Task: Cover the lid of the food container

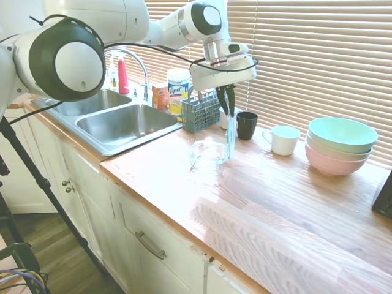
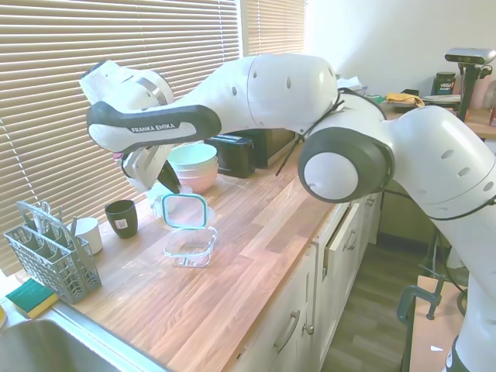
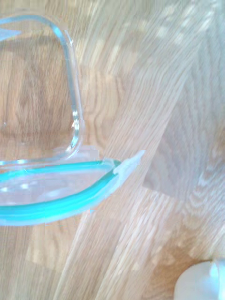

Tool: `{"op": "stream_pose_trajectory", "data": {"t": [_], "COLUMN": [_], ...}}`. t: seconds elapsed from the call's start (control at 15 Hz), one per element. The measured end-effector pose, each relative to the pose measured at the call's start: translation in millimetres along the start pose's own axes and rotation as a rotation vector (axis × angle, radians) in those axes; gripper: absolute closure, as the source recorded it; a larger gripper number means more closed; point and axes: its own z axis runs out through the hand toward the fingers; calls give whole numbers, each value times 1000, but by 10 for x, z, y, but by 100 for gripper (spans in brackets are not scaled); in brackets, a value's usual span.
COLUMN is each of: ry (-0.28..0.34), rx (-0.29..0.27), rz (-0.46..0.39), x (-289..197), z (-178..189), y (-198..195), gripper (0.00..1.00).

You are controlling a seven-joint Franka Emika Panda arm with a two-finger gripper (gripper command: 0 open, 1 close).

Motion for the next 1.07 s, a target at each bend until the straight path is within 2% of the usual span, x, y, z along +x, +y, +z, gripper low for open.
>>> {"op": "stream_pose_trajectory", "data": {"t": [0.53, 0.87, 1.07], "ry": [35, 75, 91], "rx": [-67, -142, -163], "rz": [4, -4, -3], "x": [-362, -892, -1205], "z": [107, 302, 284], "y": [-471, -964, -1127], "gripper": [100, 100, 100]}}
